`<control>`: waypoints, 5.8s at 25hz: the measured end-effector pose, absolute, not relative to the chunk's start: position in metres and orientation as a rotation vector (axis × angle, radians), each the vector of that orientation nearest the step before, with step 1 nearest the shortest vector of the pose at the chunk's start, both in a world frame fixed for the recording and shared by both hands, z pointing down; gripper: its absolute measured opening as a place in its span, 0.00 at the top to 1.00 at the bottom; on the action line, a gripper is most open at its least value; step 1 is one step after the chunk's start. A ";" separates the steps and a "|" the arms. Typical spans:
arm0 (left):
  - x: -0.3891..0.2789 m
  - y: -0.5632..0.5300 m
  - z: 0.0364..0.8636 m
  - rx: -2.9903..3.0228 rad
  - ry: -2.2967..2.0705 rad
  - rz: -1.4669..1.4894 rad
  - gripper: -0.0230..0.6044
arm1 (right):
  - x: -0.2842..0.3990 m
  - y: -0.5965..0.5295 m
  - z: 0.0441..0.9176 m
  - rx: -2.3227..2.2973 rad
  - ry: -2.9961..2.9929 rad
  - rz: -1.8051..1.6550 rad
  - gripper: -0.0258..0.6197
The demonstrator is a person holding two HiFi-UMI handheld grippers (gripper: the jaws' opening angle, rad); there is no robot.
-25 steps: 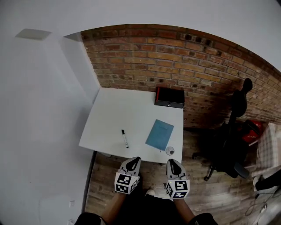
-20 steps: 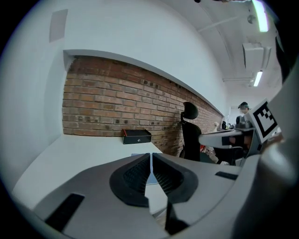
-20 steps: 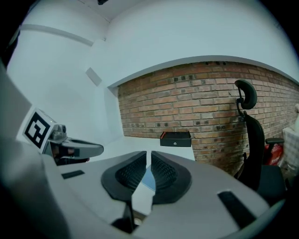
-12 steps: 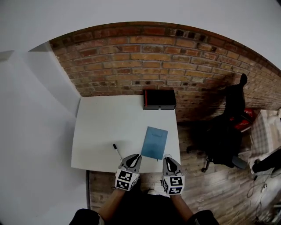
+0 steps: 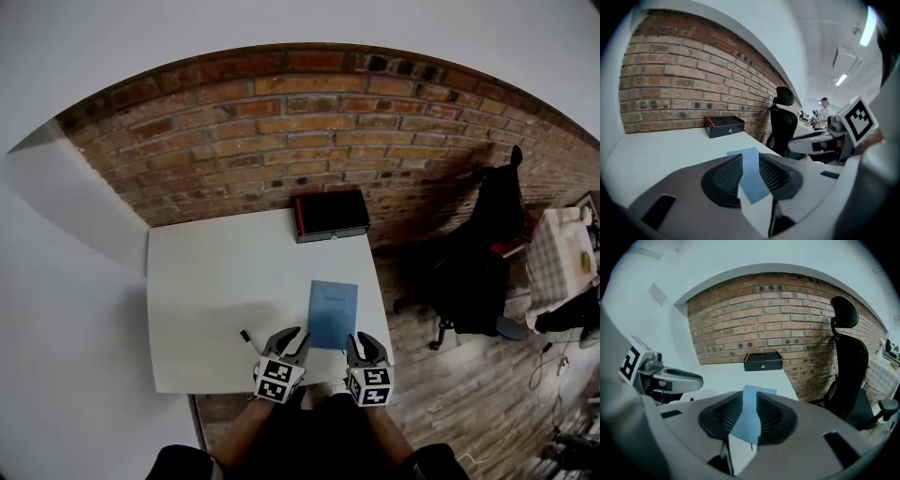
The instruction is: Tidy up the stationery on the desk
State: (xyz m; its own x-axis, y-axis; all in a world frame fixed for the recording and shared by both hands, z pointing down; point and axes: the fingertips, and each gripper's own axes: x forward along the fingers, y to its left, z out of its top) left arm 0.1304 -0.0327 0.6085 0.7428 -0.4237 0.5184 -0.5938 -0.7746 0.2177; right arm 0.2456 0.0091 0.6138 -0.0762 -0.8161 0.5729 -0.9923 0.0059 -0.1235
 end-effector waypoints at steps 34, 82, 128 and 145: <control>0.174 -0.062 0.755 2.120 -0.702 0.981 0.67 | 0.285 -0.030 0.759 1.547 -1.737 1.141 0.77; 0.191 -0.057 0.689 2.054 -0.635 0.585 0.70 | 0.292 -0.023 0.762 1.499 -1.843 1.210 0.77; 0.323 0.005 0.591 2.321 -0.049 0.340 0.74 | 0.341 -0.077 0.619 1.559 -2.183 1.370 0.75; 0.323 0.012 0.591 2.342 0.010 0.382 0.75 | 0.333 -0.081 0.627 1.475 -2.181 1.366 0.77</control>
State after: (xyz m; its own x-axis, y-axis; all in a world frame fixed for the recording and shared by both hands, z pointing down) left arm 0.3226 0.0123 0.5909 0.9553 0.1193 0.2703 -0.1046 -0.7190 0.6871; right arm 0.3329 -0.0813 0.6273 -0.4940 -0.6454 0.5827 -0.8060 0.0887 -0.5852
